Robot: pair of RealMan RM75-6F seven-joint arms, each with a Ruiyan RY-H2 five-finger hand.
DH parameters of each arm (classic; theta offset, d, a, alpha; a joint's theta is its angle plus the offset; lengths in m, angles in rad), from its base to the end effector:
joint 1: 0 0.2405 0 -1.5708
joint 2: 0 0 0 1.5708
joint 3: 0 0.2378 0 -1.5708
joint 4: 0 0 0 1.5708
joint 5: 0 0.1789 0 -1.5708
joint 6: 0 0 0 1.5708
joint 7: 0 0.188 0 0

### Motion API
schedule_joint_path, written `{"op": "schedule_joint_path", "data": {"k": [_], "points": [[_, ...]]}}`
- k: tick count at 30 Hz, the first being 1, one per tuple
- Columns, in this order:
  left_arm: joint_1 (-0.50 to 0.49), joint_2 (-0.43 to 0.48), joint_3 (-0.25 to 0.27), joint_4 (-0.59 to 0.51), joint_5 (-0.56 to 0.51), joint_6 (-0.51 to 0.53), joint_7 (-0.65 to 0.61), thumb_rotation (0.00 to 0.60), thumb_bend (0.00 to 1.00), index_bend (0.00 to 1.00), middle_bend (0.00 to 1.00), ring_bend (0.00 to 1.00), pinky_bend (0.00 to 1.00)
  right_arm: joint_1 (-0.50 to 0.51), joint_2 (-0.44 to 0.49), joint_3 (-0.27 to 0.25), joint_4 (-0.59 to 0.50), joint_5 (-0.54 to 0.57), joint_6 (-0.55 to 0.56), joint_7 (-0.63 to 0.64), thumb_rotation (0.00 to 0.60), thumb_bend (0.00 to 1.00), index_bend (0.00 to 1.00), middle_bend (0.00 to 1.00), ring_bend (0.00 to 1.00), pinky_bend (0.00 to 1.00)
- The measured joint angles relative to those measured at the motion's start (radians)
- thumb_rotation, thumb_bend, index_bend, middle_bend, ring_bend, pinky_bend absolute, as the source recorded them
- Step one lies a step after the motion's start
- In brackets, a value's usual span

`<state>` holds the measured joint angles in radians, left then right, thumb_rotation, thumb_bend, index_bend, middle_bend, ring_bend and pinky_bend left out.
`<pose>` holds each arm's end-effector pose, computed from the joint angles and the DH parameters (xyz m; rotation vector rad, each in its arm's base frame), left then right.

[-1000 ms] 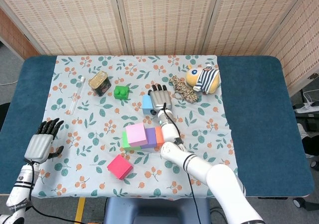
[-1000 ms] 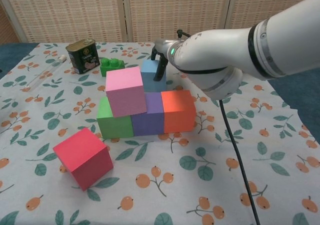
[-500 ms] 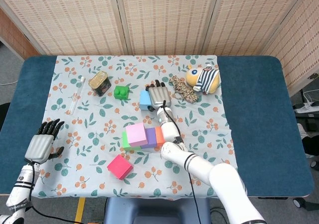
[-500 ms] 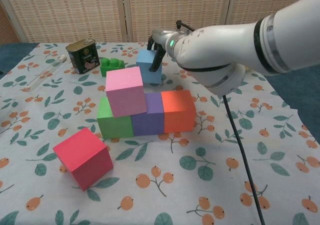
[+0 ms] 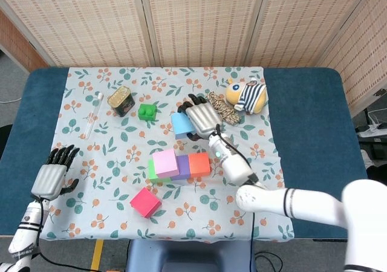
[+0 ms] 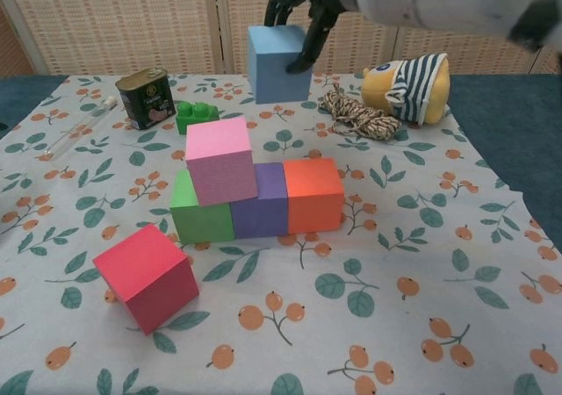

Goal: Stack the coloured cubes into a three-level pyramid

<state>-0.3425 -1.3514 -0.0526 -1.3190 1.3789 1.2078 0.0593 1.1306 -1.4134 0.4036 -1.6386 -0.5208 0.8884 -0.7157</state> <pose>-0.2880 0.2984 0.0977 -1.5893 -0.8996 -0.7724 0.0073 -0.4226 0.0452 1.8720 -0.8840 0.9419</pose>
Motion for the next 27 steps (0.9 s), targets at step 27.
{"op": "schedule_joint_path", "data": {"k": [27], "points": [[0.002,0.023,0.006,-0.015,0.029,-0.003,-0.047,0.6,0.35,0.0,0.0,0.0,0.03,-0.03,0.123,-0.209,-0.298,0.078,0.111,0.004,0.6,0.29,0.64,0.22,0.0,0.13]]}}
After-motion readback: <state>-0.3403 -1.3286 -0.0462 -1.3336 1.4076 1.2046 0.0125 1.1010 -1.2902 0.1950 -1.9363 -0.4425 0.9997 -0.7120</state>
